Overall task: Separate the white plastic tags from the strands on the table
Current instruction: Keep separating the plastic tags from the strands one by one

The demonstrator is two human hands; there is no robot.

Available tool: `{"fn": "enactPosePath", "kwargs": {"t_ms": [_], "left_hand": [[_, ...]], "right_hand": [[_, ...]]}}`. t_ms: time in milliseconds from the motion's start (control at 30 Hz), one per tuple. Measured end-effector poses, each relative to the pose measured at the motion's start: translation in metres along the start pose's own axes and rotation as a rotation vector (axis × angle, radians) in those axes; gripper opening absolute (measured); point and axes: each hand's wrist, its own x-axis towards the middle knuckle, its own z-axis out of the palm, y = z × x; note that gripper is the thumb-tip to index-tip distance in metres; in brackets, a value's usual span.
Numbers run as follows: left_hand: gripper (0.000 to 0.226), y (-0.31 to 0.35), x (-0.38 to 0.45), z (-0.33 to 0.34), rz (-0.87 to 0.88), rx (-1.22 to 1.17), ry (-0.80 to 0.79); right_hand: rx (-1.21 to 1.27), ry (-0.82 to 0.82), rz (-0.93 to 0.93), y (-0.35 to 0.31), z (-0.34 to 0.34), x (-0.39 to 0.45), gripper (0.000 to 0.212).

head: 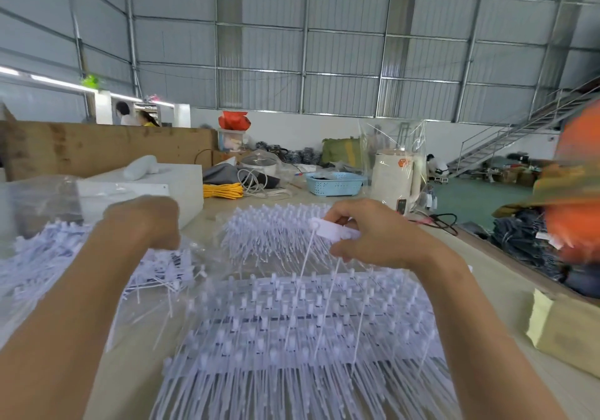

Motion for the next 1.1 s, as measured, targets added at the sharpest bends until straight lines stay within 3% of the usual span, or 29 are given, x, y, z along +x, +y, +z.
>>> {"fn": "enactPosePath", "kwargs": {"t_ms": [67, 133, 200, 233, 333, 433, 600, 833, 1100], "left_hand": [[0.038, 0.029, -0.025, -0.017, 0.172, -0.296, 0.073], [0.058, 0.06, -0.055, -0.03, 0.386, -0.736, -0.028], [0.073, 0.084, -0.08, -0.036, 0.545, -0.979, -0.152], [0.07, 0.095, -0.084, -0.034, 0.588, -1.013, -0.154], [0.032, 0.116, -0.082, -0.023, 0.583, -1.159, -0.053], [0.012, 0.124, -0.075, -0.014, 0.532, -1.382, -0.108], [0.012, 0.124, -0.067, -0.007, 0.505, -1.453, -0.009], [0.028, 0.132, -0.067, 0.004, 0.385, -1.62, -0.134], [0.038, 0.134, -0.065, 0.007, 0.286, -1.36, 0.01]], "right_hand": [[0.037, 0.018, 0.001, -0.002, 0.0, 0.0, 0.018], [0.075, 0.018, -0.032, -0.005, -0.001, 0.0, 0.019], [0.06, 0.027, -0.072, -0.008, 0.0, -0.001, 0.023], [0.045, 0.036, -0.088, -0.009, 0.0, -0.001, 0.024], [0.09, 0.052, -0.067, -0.01, 0.0, -0.001, 0.028], [0.165, 0.036, -0.038, -0.008, -0.001, -0.001, 0.033], [0.143, 0.023, -0.022, -0.002, -0.003, -0.002, 0.022], [0.072, -0.065, -0.011, 0.003, 0.004, 0.0, 0.02], [0.028, -0.062, -0.033, 0.002, 0.016, 0.002, 0.027]]}}
